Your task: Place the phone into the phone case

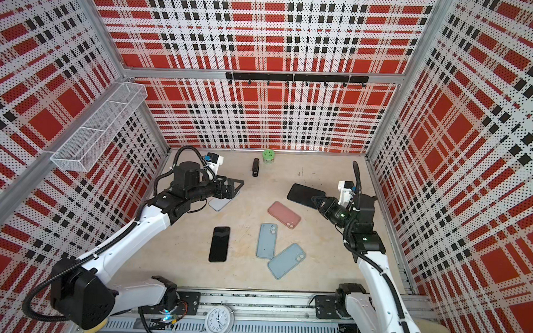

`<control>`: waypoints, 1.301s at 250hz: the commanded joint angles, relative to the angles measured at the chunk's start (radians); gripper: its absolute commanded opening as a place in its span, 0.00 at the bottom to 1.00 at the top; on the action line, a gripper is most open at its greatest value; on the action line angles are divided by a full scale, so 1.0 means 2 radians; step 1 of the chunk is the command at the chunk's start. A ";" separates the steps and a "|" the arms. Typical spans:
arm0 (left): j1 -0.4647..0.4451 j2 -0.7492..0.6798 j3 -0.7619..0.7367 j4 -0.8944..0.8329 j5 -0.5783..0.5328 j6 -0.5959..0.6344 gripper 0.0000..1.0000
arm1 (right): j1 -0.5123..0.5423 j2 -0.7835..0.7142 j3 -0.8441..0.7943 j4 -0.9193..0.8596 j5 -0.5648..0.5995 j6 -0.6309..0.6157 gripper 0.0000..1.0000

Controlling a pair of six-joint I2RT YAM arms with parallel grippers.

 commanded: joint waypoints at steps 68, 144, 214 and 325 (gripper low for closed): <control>-0.155 0.233 0.175 -0.166 -0.181 0.092 0.97 | -0.002 -0.103 -0.017 -0.157 0.198 -0.039 0.00; -0.152 0.367 0.274 -0.180 -0.142 0.057 0.93 | -0.002 -0.117 -0.028 -0.170 0.204 -0.056 0.00; -0.134 0.447 0.329 -0.189 -0.121 0.037 0.78 | -0.002 -0.110 -0.024 -0.167 0.207 -0.073 0.00; -0.118 0.500 0.346 -0.189 -0.122 0.020 0.46 | -0.002 -0.089 -0.032 -0.146 0.203 -0.073 0.00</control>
